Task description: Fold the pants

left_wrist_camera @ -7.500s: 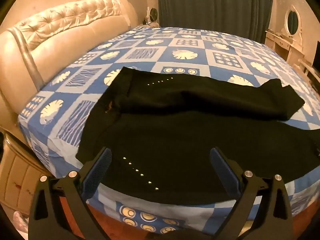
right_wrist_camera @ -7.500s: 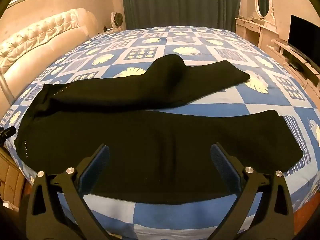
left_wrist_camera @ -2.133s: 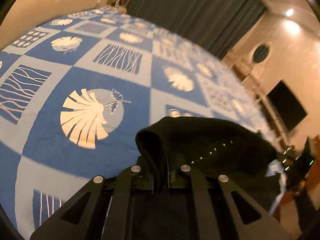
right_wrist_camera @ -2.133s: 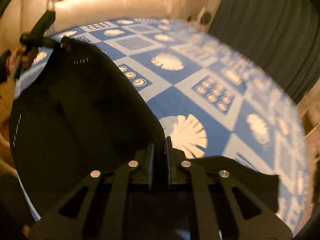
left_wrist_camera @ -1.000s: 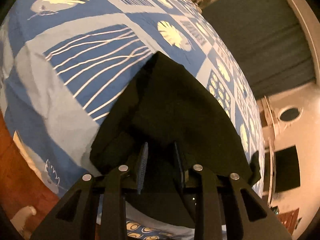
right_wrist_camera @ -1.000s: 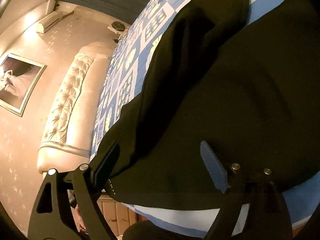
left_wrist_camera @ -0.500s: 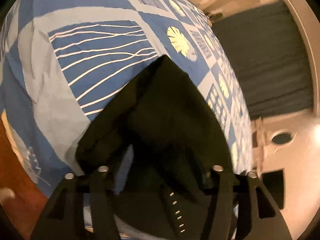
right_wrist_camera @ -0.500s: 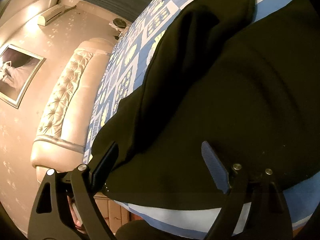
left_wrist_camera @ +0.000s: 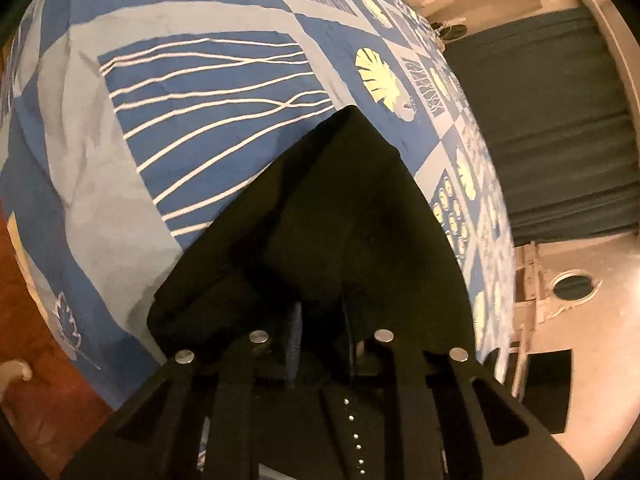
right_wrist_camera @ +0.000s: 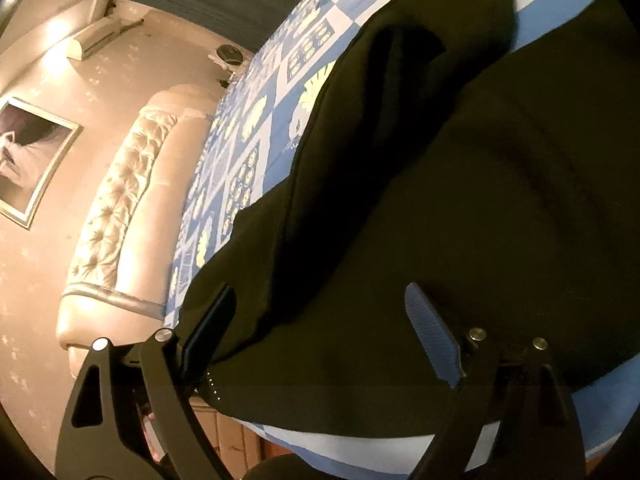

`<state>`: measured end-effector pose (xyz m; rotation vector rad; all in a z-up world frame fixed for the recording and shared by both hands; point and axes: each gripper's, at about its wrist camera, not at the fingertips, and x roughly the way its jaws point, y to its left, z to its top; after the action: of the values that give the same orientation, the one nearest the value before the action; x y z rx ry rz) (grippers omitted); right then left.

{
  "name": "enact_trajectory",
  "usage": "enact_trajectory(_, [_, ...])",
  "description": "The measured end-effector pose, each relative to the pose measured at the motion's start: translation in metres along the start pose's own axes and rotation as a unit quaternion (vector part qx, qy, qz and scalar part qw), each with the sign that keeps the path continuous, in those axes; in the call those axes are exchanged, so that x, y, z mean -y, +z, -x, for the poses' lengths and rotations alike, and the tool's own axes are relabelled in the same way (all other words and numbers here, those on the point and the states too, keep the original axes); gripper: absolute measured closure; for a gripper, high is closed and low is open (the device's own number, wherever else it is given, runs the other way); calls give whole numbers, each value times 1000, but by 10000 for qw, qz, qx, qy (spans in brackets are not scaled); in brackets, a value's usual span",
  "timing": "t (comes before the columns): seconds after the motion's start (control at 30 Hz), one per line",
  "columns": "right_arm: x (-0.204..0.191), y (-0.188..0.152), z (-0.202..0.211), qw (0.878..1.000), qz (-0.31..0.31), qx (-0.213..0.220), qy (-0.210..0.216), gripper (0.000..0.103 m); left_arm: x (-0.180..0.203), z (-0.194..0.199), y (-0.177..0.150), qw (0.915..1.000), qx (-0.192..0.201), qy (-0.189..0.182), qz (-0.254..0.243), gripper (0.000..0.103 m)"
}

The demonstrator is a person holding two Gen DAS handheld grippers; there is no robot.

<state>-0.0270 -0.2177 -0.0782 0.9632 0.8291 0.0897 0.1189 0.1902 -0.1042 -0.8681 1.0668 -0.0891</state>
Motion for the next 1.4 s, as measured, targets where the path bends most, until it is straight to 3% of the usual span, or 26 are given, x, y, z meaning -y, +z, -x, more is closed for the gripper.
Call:
enact_trajectory(0.2, [-11, 11, -24, 9998, -85, -14, -158, 17, -2, 0, -3, 10000, 10, 26, -31, 85])
enact_trajectory(0.27, [-16, 17, -32, 9996, -54, -21, -281, 22, -3, -1, -2, 10000, -11, 10, -9, 85])
enact_trajectory(0.3, [-17, 21, -39, 9992, 24, -66, -394, 42, -3, -1, -1, 10000, -25, 12, 18, 85])
enact_trajectory(0.33, [-16, 23, -44, 9991, 35, -128, -405, 75, -3, -2, -1, 10000, -40, 22, 48, 85])
enact_trajectory(0.37, [-13, 25, -50, 9991, -47, -225, -364, 87, -3, -2, 0, 10000, -51, 30, 70, 86])
enact_trajectory(0.43, [-8, 26, -48, 9992, -263, -181, -248, 92, -2, -2, 2, 9999, -74, 25, 104, 89])
enact_trajectory(0.57, [-23, 16, -24, 9999, -89, 39, 46, 93, -1, 7, 3, 9999, -76, -75, 114, 92])
enact_trajectory(0.77, [-36, -4, 14, 9991, 61, 33, 430, 93, -2, 38, -4, 9998, 7, -213, 37, 92])
enact_trajectory(0.9, [-25, -31, 21, 9989, 38, -220, 405, 93, -18, 50, -11, 9998, -39, -206, 71, 92])
enact_trajectory(1.03, [3, -57, 8, 9987, -126, -490, 96, 93, -43, 43, -18, 9995, -175, -154, 214, 91])
enact_trajectory(1.17, [10, -58, 4, 9984, -145, -546, 79, 93, -53, 38, -20, 9989, -159, -369, 260, 91])
enact_trajectory(1.3, [2, -51, 13, 9986, -73, -515, -4, 80, -43, 45, -23, 9997, -51, -237, -65, 88])
enact_trajectory(1.33, [3, -46, 24, 9992, -69, -394, -61, 72, -39, 50, -26, 9997, 17, -111, -215, 85])
enact_trajectory(1.4, [5, -32, 42, 9996, -4, -154, -235, 65, -27, 60, -32, 9971, 213, 336, -654, 79])
